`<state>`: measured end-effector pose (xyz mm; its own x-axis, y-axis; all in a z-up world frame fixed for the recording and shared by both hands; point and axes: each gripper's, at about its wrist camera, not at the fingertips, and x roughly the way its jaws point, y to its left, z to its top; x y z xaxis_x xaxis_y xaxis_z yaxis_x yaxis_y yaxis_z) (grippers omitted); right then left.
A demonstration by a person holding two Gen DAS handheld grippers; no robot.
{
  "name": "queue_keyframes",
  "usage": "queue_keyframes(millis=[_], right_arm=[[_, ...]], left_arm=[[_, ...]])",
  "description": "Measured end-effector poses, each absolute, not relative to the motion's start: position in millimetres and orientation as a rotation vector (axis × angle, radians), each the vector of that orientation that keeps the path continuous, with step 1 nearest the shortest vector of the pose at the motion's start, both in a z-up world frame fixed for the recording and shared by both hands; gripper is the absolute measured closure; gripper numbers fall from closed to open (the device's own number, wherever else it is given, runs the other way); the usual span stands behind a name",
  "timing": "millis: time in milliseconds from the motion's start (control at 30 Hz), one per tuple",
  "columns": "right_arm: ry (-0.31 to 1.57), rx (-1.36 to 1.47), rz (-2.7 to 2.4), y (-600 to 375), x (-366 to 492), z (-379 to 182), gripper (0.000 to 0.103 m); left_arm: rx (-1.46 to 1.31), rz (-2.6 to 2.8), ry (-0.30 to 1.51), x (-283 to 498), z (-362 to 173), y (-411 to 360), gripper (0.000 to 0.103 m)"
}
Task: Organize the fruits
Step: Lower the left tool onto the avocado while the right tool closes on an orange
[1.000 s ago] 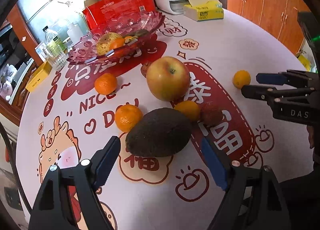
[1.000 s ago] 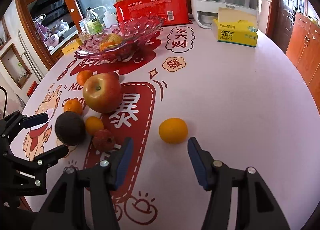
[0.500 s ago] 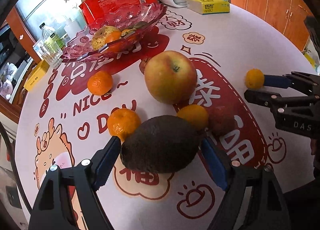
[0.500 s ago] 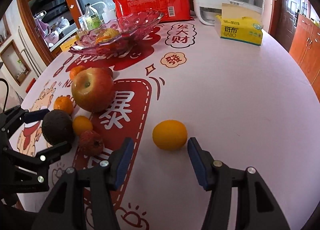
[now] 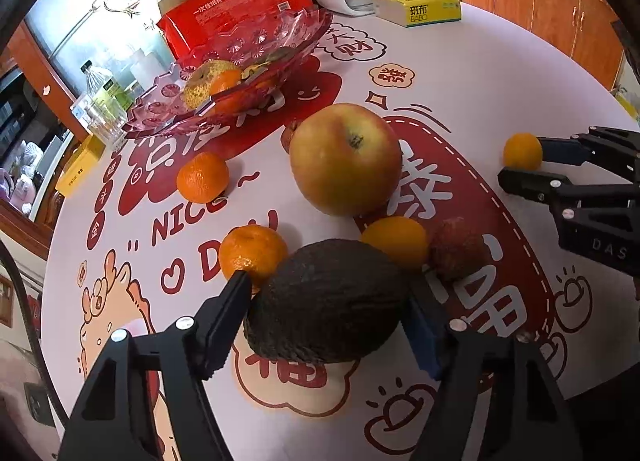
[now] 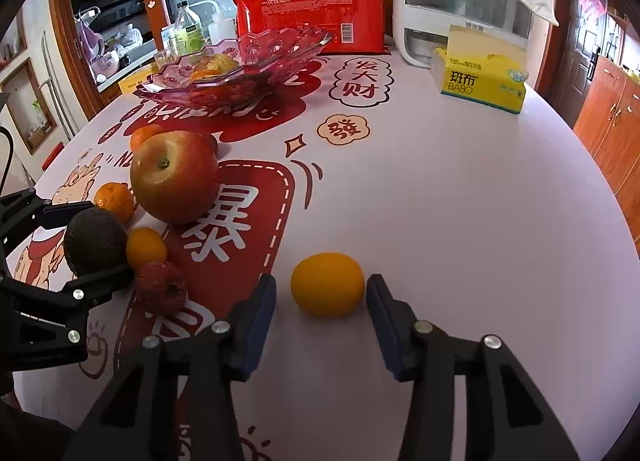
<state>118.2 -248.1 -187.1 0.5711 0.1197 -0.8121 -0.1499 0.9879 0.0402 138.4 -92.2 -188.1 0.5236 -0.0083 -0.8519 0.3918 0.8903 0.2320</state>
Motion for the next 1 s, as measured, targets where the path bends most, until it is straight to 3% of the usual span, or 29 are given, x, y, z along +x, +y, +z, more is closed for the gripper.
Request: queue_keyframes(millis=[133, 367, 533, 1000], right_arm=[[0.950, -0.046, 0.150, -249.0, 118.6, -186.7, 0.067], [0.959, -0.042, 0.157, -249.4, 118.4, -186.3, 0.067], [0.952, -0.048, 0.170, -245.7, 114.7, -182.4, 0.067], [0.913, -0.068, 0.188, -234.1, 99.6, -161.3, 0.067]], left_arm=[[0.423, -0.242, 0.995, 137.1, -188.1, -92.2, 0.032], [0.412, -0.219, 0.960, 129.9, -188.1, -90.8, 0.033], [0.401, -0.216, 0.931, 127.2, -182.4, -88.5, 0.042], [0.264, -0.214, 0.965, 120.5, -174.3, -61.9, 0.043]])
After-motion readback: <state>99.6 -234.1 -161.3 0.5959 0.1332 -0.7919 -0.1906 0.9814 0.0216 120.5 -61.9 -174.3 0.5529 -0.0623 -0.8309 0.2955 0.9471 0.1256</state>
